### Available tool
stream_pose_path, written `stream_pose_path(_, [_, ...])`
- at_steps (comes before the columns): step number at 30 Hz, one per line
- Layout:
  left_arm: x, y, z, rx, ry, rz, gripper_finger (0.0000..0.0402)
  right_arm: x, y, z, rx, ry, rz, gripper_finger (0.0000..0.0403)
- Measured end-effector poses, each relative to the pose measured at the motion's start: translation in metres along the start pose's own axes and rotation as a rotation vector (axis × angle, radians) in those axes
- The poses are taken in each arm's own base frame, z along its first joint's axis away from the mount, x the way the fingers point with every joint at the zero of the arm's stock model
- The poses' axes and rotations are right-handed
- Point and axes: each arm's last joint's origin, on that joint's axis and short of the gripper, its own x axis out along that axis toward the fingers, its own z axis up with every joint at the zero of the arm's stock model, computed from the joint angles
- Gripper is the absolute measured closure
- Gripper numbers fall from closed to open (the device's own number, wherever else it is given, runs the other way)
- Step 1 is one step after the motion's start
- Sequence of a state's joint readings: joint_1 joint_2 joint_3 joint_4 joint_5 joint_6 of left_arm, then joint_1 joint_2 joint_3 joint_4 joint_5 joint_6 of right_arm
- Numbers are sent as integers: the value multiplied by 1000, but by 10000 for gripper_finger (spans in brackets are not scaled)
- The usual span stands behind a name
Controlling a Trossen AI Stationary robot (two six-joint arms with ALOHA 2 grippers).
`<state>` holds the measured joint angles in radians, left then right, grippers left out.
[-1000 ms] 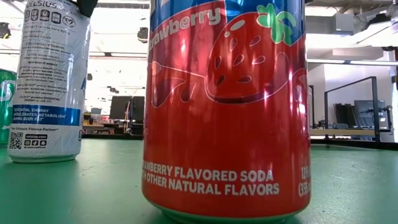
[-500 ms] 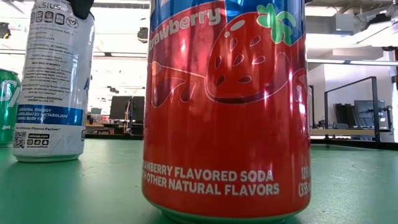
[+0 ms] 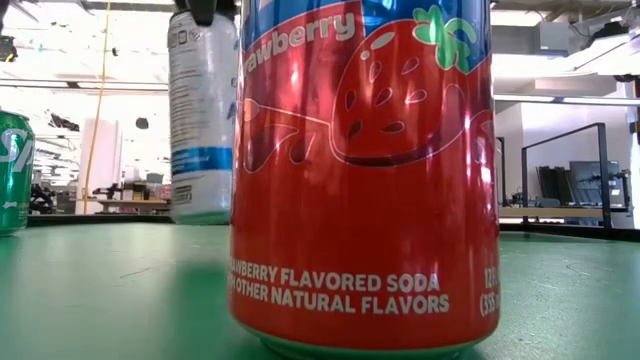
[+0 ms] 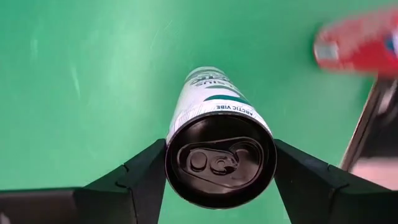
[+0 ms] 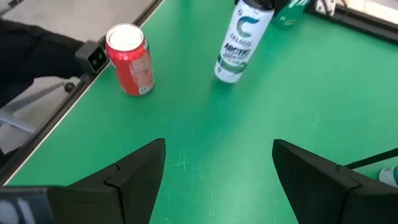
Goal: Place canned beverage on shelf
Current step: Put the bottom white and blue soda can on the shelf
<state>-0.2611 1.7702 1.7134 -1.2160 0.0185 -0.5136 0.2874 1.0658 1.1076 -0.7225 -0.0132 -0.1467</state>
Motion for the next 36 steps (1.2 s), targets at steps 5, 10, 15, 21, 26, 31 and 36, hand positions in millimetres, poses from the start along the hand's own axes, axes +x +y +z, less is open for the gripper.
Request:
stream_pose_path(5, [-3,9,8,480,-26,3,168,-9,0,0,11,-29,-4,83])
stream_pose_path(10, [-3,12,10,950,-29,20,167,-10,0,0,56,-33,-4,83])
stream_pose_path(15, [-4,14,11,1153,-30,51,158,-10,0,0,68,-37,-8,83])
stream_pose_path(21, [-3,12,7,1242,2,28,159,-10,-6,6,81,-98,-46,83])
stream_pose_path(26, [1,11,-8,1275,127,0,159,-11,-13,13,60,-174,-80,83])
stream_pose_path(31, [7,2,-16,1335,149,8,159,-9,-20,18,22,-230,-118,83])
stream_pose_path(36, [7,-9,-21,1415,133,-9,159,-8,-28,19,35,-240,-151,83])
